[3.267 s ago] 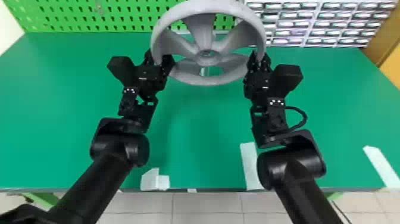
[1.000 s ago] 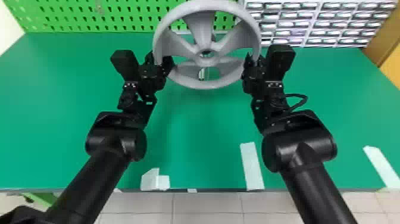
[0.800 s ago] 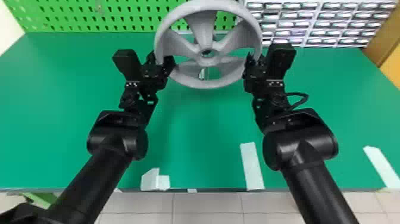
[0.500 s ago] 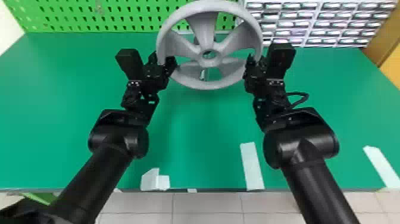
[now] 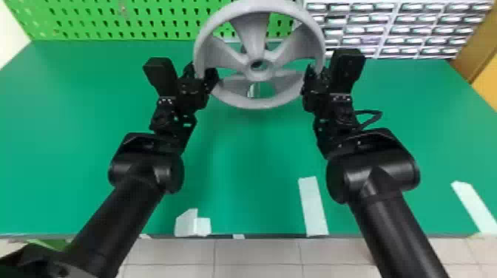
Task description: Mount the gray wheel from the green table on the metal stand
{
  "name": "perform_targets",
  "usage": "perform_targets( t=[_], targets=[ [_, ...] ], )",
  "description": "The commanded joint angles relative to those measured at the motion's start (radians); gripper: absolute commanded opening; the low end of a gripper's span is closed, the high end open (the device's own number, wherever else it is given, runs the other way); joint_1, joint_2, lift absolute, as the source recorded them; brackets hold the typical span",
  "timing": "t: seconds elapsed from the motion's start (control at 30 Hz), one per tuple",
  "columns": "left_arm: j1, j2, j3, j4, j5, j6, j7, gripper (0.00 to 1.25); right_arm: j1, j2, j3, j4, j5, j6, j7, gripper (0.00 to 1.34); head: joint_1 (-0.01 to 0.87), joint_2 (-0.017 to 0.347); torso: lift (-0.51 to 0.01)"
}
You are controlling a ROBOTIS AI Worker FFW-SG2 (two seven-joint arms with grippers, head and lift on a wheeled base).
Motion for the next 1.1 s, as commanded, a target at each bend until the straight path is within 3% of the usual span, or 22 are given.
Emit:
perform_targets(
  t=[0.0, 1.07],
  targets=[
    [0.001, 0.0, 0.011, 0.002, -0.008, 0.002, 0.051, 0.37, -0.008, 0.0, 0.002, 0.014, -0.003, 0.001, 0.0, 0.24, 0.868, 0.052, -0.093],
    [-0.073, 0.0, 0.034, 0.117, 0.006, -0.001, 0.005, 0.37, -0.051, 0.001, -0.003, 0.063, 0.003, 0.001, 0.006, 0.24, 0.868, 0.052, -0.093]
  ],
)
